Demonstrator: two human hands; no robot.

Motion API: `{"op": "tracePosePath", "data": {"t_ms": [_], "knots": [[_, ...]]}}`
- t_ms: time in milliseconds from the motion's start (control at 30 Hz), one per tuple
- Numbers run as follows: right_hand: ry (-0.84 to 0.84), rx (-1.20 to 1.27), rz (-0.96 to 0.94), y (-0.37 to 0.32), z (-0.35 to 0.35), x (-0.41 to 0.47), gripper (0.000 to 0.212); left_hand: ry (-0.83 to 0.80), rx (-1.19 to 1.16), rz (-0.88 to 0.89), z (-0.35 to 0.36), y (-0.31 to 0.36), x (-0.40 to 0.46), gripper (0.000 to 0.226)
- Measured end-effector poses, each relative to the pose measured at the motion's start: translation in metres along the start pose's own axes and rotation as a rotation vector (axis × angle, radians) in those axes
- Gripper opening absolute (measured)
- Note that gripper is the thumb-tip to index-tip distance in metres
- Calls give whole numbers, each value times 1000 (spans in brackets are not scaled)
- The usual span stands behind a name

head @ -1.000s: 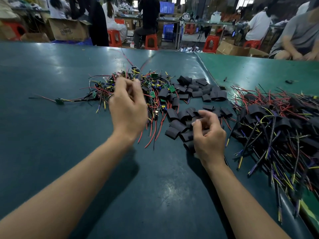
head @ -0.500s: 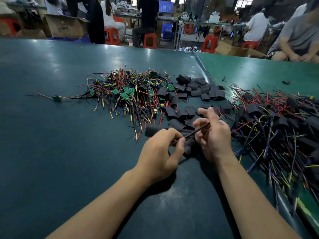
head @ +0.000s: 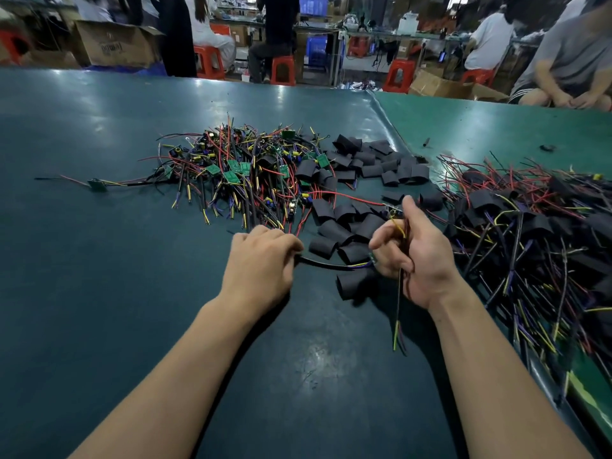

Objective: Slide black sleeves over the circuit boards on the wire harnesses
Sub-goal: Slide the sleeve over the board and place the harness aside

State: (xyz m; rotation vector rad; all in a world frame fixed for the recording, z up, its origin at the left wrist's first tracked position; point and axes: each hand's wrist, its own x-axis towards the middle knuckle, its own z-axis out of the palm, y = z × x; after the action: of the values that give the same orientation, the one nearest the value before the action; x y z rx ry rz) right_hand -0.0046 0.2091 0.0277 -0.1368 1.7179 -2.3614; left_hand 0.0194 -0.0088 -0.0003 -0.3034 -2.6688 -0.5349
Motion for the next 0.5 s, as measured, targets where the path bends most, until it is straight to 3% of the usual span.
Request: {"op": "tracePosePath", "data": {"t_ms": [100,233,300,433,500], "knots": [[68,-65,35,-1,-3,2,73,66,-110,-63,-6,-8,1,19],[178,-81,168,0,-8,2,62,-142,-129,-30,-10,-11,1,31],[181,-43,220,0,-8,1,62,-173,-124,-40,-13,-16,1,32],[146,38,192,-1,-10,1,65,-100,-93,-63,-15,-27,-1,12],[114,133,121,-4,-12,1,67,13,-141,-41,-17,-28,0,10]]}}
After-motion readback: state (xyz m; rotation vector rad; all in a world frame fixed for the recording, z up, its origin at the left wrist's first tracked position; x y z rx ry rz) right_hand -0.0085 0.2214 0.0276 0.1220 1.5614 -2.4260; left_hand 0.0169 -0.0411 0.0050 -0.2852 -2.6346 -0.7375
